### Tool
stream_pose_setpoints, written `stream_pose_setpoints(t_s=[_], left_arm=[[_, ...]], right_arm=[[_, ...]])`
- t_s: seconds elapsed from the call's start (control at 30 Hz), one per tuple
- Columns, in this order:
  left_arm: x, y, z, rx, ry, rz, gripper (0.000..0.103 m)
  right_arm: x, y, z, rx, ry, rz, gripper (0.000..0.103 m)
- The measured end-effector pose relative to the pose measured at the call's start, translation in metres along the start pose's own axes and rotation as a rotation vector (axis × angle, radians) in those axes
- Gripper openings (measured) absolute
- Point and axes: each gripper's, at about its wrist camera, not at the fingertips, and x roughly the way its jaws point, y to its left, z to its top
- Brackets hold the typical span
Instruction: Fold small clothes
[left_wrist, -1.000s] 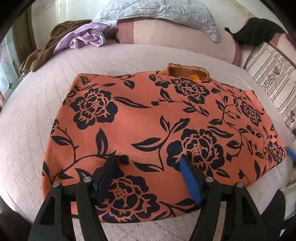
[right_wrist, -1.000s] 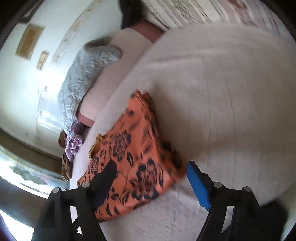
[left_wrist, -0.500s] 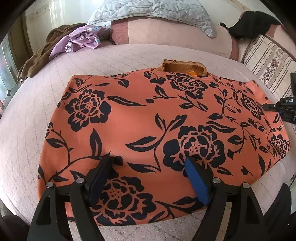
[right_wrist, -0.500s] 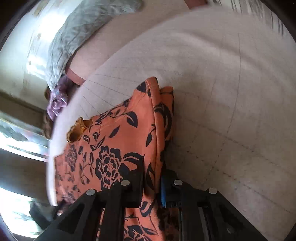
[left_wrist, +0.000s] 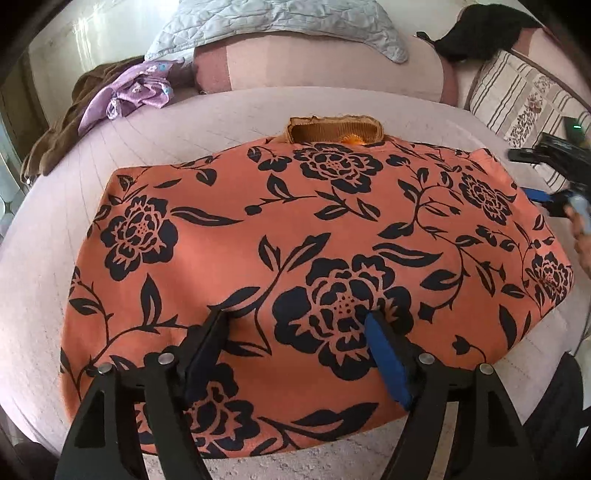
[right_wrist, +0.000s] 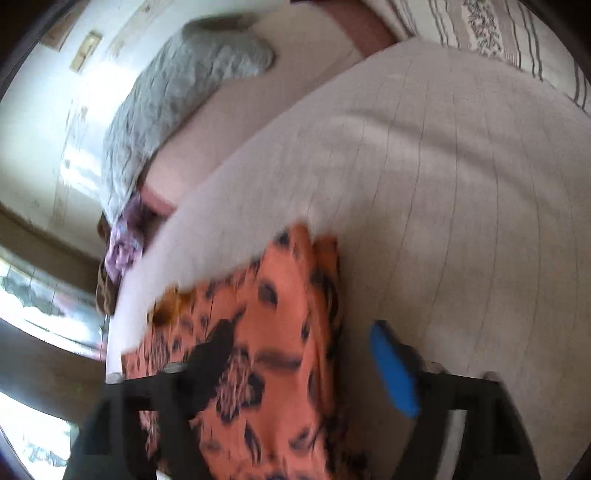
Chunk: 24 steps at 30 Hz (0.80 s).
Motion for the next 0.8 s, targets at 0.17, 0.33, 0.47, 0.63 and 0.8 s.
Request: stream_pose_setpoints(t_s=[0.17,0.33,0.47,0.63,0.8], left_arm=[[0.0,-0.001,0.002,-0.01,0.012,0.002,0.077],[0.001,-0.003,0.0,-0.026,0.012,0.002,0.079],[0.002,0.0,0.002,-0.04,0.028,-0.019,0.079],[0.0,0.001,0.0,-0.036,0.025,-0.005,0.079],[-0.003,-0.001,-0.002,-0.038,0.03,-0.002,0.079]], right_arm=[[0.055,0.01,0.03,-0.008,0.099,-0.064,0.013],[0.044,0.063,0.025,-0.2,0.016,-0.233,0.015],[0.049,0.05,0.011,-0.144,0.043,-0.312,0.036],[-0.006,0.075,-0.023,-0.214,-0.049,-0.317,0.071],[-0.045,0.105,-0.077,-0.233,-0.038,-0.119,0.071]])
